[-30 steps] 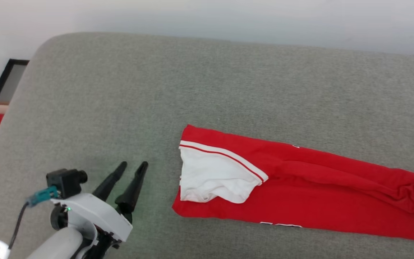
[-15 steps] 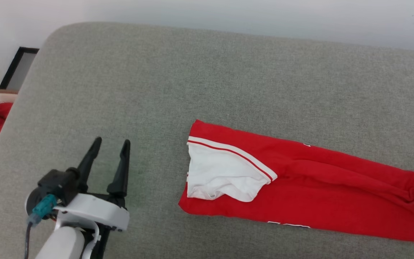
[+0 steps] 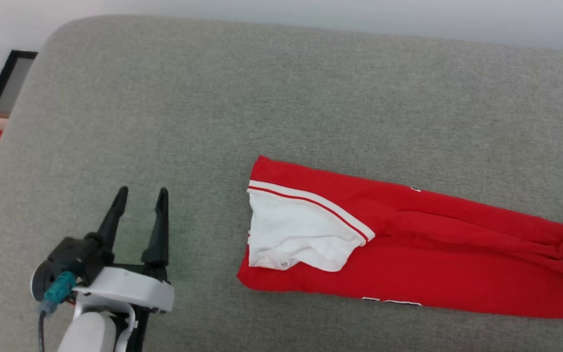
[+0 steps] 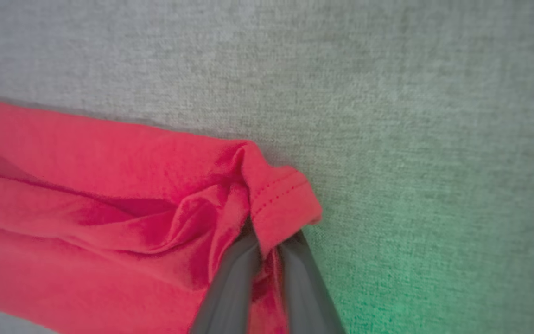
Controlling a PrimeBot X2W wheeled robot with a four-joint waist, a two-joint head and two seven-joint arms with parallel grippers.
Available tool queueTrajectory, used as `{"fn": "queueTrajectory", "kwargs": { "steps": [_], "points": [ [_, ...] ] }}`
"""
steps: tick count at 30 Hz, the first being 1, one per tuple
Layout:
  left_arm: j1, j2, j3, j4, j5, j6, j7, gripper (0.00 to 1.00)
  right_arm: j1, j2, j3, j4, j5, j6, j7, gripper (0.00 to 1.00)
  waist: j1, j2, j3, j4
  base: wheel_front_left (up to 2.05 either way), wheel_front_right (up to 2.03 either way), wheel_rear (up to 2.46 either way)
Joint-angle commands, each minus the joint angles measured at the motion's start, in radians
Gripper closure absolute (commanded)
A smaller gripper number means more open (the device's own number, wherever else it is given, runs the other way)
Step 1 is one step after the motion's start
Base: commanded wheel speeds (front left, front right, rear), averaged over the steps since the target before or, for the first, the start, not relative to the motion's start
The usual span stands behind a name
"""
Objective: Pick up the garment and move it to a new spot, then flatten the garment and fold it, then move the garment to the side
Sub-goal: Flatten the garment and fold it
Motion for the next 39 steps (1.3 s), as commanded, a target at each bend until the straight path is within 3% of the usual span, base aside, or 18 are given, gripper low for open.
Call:
{"fn": "queueTrajectory", "kwargs": {
  "steps": [1, 15, 19, 25, 34, 39],
  "points": [
    [0.012, -0.003, 0.010, 0.001, 0.021, -0.007, 0.000, 0.00, 0.009, 0.027, 0.013, 0.031, -0.005, -0.002, -0.010, 1.00, 0.0001, 0.0000, 0.000, -0.008, 0.00, 0.00, 0.00],
    [0.060, -0.029, 0.113, 0.012, 0.101, -0.043, 0.000, 0.00, 0.004, -0.118, -0.264, 0.110, 0.006, -0.001, -0.169, 1.00, 0.0001, 0.0000, -0.023, -0.070, 0.00, 0.00, 0.00],
    [0.067, -0.034, 0.121, 0.016, 0.109, -0.046, 0.000, 0.00, -0.001, -0.125, -0.286, 0.109, -0.006, -0.001, -0.171, 1.00, 0.0001, 0.0000, -0.034, -0.081, 0.00, 0.00, 0.00],
    [0.072, -0.051, 0.118, 0.032, 0.112, -0.051, 0.000, 0.00, 0.042, -0.083, -0.172, -0.022, 0.000, -0.001, -0.141, 1.00, 0.0001, 0.0000, -0.061, -0.083, 0.00, 0.00, 0.00],
    [0.088, -0.073, 0.105, 0.045, 0.097, -0.050, 0.000, 0.00, 0.053, 0.004, 0.084, -0.368, 0.058, -0.001, -0.073, 1.00, 0.0001, 0.0000, -0.087, -0.046, 0.00, 0.00, 0.00],
    [0.083, -0.074, 0.077, 0.052, 0.073, -0.051, 0.000, 0.00, 0.000, 0.063, 0.232, -0.444, 0.059, -0.001, -0.053, 1.00, 0.0001, 0.0000, -0.084, -0.013, 0.00, 0.00, 0.00]
  ]
}}
